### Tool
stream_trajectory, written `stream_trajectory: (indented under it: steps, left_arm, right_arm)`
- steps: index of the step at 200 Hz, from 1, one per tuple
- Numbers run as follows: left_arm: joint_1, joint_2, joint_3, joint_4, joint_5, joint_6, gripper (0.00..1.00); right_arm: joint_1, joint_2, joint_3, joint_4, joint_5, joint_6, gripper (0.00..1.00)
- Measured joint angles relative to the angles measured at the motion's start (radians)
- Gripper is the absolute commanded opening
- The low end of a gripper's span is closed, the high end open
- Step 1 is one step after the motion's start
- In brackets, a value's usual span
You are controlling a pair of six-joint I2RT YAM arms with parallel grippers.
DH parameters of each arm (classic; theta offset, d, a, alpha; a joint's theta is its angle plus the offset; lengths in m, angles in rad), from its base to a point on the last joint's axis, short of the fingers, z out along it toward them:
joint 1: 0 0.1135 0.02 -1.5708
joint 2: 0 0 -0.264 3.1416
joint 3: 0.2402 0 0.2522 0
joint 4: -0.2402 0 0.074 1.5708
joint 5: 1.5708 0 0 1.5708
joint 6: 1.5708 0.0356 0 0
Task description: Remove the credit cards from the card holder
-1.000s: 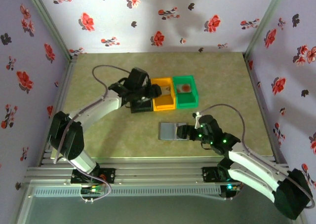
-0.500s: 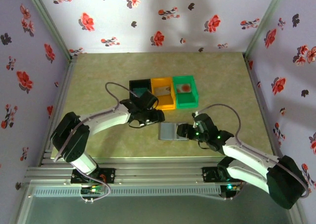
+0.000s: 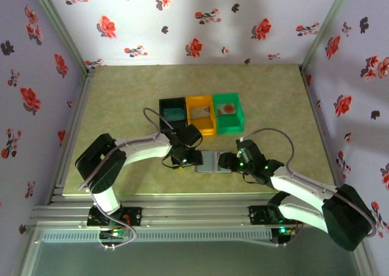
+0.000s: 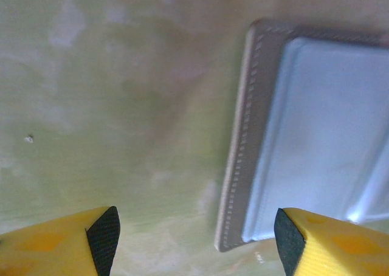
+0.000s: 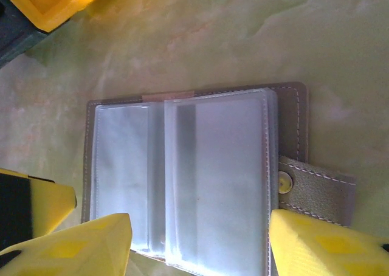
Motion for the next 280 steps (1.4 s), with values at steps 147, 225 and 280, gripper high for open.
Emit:
stream_trajectory:
  steps: [147, 225, 280]
  left_arm:
    - [-0.023, 0.041, 0.024, -0.026, -0.027, -0.018, 0.73]
    - [-0.026, 0.043, 0.024, -0.026, -0.031, -0.018, 0.73]
    - [-0.026, 0.043, 0.018, -0.018, -0.031, -0.021, 0.73]
  right_arm:
    - [0.0, 0.063, 0.008, -0.005, 0.015, 0.008, 0.48]
    - [0.0, 0.076, 0.023, -0.02, 0.025, 0.008, 0.47]
    - [0.0, 0.117, 0.029, -0.007, 0.021, 0.008, 0.4]
